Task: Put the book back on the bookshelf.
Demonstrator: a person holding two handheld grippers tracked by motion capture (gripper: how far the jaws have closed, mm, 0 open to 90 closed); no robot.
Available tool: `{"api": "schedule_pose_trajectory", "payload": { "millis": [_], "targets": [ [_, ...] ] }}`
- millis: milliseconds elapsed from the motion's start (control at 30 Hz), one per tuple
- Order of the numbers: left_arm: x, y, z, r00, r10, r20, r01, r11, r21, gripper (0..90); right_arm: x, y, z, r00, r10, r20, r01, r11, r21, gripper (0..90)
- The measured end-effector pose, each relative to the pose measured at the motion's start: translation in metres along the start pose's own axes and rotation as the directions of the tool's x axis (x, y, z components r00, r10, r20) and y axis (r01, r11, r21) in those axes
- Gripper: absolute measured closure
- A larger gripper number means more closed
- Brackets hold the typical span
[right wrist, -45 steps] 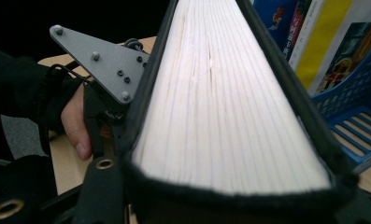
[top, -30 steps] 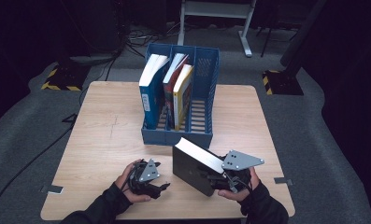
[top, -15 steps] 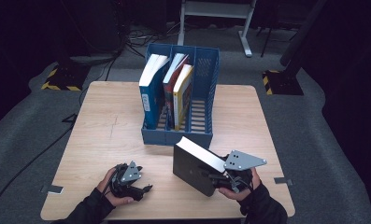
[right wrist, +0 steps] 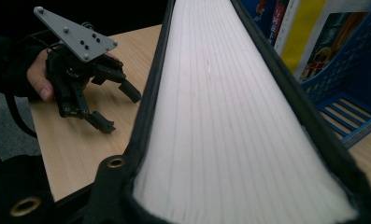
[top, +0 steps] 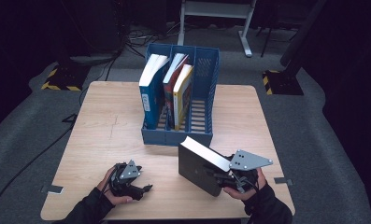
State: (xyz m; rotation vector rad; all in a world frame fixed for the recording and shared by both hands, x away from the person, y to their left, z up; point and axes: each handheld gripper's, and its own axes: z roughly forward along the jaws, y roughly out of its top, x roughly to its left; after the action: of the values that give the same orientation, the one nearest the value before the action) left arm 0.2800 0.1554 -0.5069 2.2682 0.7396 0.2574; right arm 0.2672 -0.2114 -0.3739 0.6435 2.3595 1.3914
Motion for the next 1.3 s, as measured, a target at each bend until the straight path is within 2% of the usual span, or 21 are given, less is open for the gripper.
{"api": "schedule_pose_trajectory", "payload": {
  "millis": [400, 600, 1300],
  "targets": [
    [0.003, 0.001, 0.001, 0.9999, 0.01, 0.012, -0.01, 0.9999, 0.004, 16.5, -0.001, 0.01, -0.005, 0.9993, -0.023, 0.029, 0.022, 0.999, 0.032, 53.7],
    [0.004, 0.001, 0.001, 0.9999, 0.009, 0.014, -0.009, 1.0, 0.004, 16.3, -0.001, 0.013, -0.007, 0.999, -0.019, 0.042, 0.017, 0.999, 0.032, 53.8],
    [0.004, 0.001, 0.001, 0.9999, 0.007, 0.007, -0.007, 1.0, 0.007, 15.2, -0.007, 0.041, -0.042, 0.9934, -0.016, 0.114, 0.02, 0.999, -0.035, 53.8]
  ]
}}
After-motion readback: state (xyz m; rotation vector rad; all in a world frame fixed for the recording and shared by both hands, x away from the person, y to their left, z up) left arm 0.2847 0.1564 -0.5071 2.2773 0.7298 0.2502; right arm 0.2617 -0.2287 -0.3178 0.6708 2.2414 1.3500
